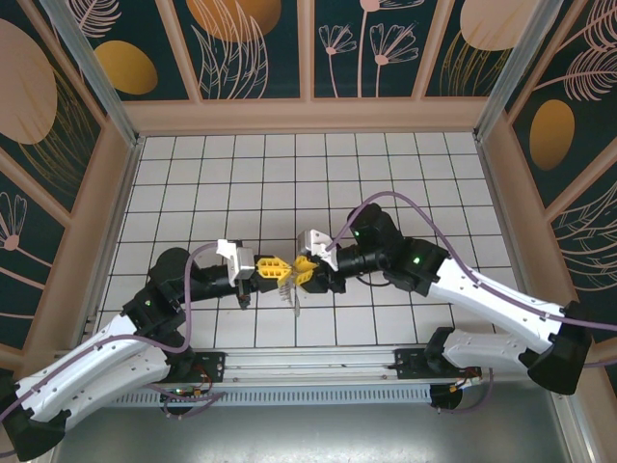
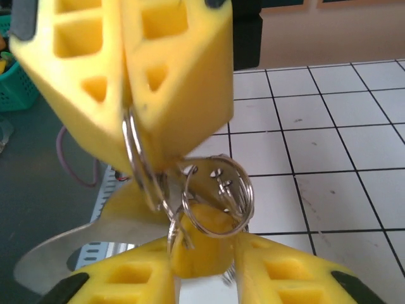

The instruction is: Put the keys on the keyring

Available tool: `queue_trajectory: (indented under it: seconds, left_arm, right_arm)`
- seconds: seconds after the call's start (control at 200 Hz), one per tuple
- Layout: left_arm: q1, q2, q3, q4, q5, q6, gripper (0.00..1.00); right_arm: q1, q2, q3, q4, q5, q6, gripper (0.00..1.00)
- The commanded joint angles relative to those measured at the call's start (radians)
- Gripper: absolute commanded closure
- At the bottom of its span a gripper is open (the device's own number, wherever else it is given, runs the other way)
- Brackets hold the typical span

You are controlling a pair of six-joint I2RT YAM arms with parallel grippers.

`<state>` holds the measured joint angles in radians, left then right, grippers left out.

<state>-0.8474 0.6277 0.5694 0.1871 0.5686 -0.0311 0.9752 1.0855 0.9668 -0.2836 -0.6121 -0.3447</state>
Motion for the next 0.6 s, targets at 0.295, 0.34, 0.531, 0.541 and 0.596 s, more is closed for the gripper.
queue_trajectory:
  seconds: [0.295, 0.34, 0.531, 0.541, 0.596]
  left_arm:
    - [-0.004, -0.013, -0.003, 0.085, 0.038, -0.023, 1.0]
    - [-0.004, -0.012, -0.003, 0.088, 0.041, -0.025, 1.0]
    - [-0.004, -0.012, -0.005, 0.093, 0.05, -0.031, 1.0]
    - [-0.004, -0.012, -0.005, 0.093, 0.05, -0.031, 1.0]
    - [-0.004, -0.01, -0.006, 0.095, 0.052, -0.031, 1.0]
  right_arm:
    - [0.004, -0.154, -0.012, 0.059, 0.008, 0.018, 0.65]
    - [0.004, -0.144, -0.009, 0.071, 0.006, 0.018, 0.66]
    - [0.004, -0.108, -0.002, 0.114, -0.009, 0.023, 0.68]
    - [0.003, -0.108, -0.001, 0.118, -0.008, 0.025, 0.68]
    - [0.004, -0.104, -0.003, 0.137, -0.006, 0.027, 0.68]
